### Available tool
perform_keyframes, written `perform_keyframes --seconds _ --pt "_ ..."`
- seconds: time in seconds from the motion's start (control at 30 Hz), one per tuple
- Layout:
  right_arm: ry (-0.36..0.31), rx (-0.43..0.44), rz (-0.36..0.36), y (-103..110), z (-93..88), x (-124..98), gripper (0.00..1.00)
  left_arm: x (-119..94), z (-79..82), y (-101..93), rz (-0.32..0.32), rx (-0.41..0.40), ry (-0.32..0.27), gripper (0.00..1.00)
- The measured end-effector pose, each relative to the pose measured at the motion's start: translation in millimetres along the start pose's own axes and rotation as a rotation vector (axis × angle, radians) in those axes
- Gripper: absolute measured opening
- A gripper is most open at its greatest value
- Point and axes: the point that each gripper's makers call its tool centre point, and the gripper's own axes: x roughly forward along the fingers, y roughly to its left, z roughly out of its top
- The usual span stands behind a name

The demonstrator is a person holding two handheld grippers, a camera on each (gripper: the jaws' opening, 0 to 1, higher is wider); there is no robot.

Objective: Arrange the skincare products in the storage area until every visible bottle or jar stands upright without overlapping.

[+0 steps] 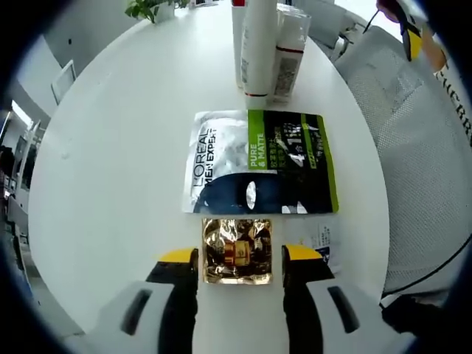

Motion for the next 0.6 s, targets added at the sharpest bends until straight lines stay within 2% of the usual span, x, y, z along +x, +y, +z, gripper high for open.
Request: perform_keyframes --seconds 0.1,0.33,0.6 --pt "-0.004 -0.001 0.0 0 0.3 0 0.9 -4 0.8 3.6 0.03 -0.011 -0.017 0.43" --pt "-0.02 -0.003 0.004 0 4.0 0 0.91 -15 1.4 -2.2 0.068 -0.049 -0.036 0.46" --pt "-0.027 -0.016 0.017 0 6.9 2 0.92 -35 8.7 -12.1 0.116 -0.137 -0.121 0.49"
